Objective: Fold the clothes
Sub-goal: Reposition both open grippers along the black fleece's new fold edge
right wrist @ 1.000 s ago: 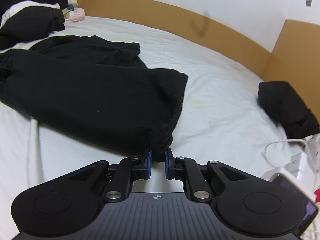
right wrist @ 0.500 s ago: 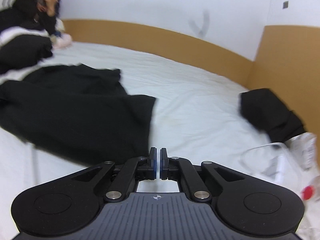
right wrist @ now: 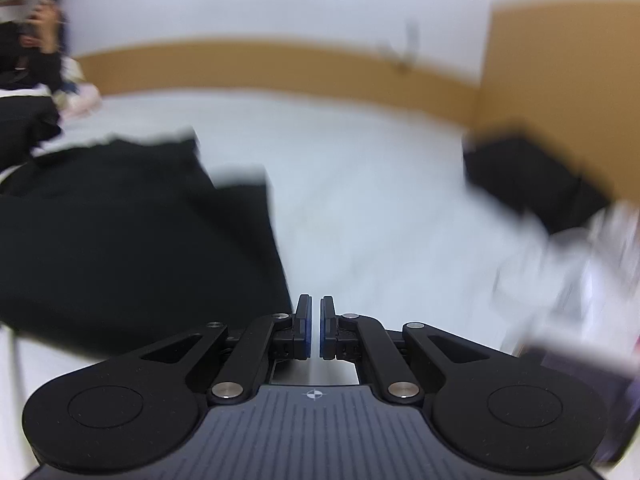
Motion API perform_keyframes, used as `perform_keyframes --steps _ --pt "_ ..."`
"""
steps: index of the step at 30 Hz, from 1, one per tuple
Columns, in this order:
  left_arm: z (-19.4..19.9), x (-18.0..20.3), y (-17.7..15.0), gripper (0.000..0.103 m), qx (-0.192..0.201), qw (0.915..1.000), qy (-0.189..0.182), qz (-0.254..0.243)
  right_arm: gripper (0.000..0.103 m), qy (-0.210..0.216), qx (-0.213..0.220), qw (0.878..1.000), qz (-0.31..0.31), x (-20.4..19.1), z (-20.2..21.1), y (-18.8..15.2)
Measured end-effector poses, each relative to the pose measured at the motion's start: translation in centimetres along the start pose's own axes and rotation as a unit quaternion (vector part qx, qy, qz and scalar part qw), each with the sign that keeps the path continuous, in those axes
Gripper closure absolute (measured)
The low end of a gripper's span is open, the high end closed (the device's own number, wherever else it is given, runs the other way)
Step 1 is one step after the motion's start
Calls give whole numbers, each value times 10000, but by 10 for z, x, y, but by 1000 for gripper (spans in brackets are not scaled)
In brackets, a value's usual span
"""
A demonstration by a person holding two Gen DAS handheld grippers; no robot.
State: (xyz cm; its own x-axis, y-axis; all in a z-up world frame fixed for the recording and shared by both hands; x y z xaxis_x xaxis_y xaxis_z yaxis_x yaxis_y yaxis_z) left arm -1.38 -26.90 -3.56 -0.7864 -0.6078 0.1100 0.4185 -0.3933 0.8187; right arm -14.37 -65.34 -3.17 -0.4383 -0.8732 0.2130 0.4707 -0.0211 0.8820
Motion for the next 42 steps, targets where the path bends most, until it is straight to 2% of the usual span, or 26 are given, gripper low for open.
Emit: perform_keyframes --steps 2,4,6,8,11,13,16,19,22,24,26,28,29,30,34,36,37,39,41,42 --pt "0 0 0 0 5 10000 30 -5 99 94 608 9975 349 -23 23 25" --pt "0 1 0 0 4 10000 64 -8 99 645 855 9927 547 -55 33 39" --pt "1 2 0 0 5 9999 103 -12 99 1201 721 9879 659 -84 23 41" --pt "1 2 -1 0 3 9999 152 -19 98 1359 469 9870 718 -101 -2 33" --pt "1 3 -2 0 -18 9997 226 -56 98 1371 -39 9891 534 -100 -35 15" --pt "0 3 -2 0 -23 9997 242 -58 98 1385 -125 9899 277 -89 -39 13" --pt "-1 1 -1 0 -37 9997 224 -13 98 862 -113 9954 392 -68 -54 16" --pt "-1 2 -1 0 -17 9996 265 -30 98 709 -360 9967 -189 -37 -74 15" --pt "-1 3 -1 0 -7 9995 312 -52 92 99 -105 9998 -141 -15 -73 20" --pt "-1 2 -1 0 -7 9995 302 -32 92 217 194 9988 -382 -4 -64 27" --pt "-2 2 -1 0 -2 9995 303 -21 91 601 587 9951 -523 -6 -43 39" --pt "-2 2 -1 0 0 9995 311 -22 70 1158 587 9904 -465 -26 -29 41" --pt "-2 2 -2 0 1 9995 313 -21 49 1436 587 9869 -435 -36 -22 41" --pt "-2 2 -2 0 -1 9995 308 -14 46 1650 548 9840 -384 -45 -18 41" --pt "-2 2 -2 0 1 9995 326 -19 45 1917 35 9814 14 -71 -34 25" --pt "-1 4 -2 0 6 9993 361 -44 40 2044 -234 9786 8 -74 -42 21" --pt "-1 5 -2 0 14 9992 394 -78 37 2036 -259 9787 -67 -70 -43 21" --pt "1 7 -1 0 40 9986 480 -199 21 1751 -256 9842 3 -62 -44 17" --pt "4 9 2 0 113 9976 613 -317 11 1150 -157 9932 -1 -51 -48 13" --pt "6 10 4 0 181 9970 690 -300 11 962 -98 9953 -16 -48 -48 12"
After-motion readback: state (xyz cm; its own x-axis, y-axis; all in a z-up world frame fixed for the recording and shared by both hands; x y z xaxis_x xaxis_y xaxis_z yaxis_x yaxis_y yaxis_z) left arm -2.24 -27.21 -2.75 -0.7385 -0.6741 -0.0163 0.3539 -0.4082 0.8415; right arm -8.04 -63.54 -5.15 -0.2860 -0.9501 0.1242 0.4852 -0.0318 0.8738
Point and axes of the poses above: each gripper's, at about its wrist camera, not at the fingertips, and z roughly against the way its jaws point, x to its right, y to its top, the point moved 9 cm from there along -z, roughly the way its jaws point, and after that the axes turned 8 degrees about -y, right-handed, at the moved point
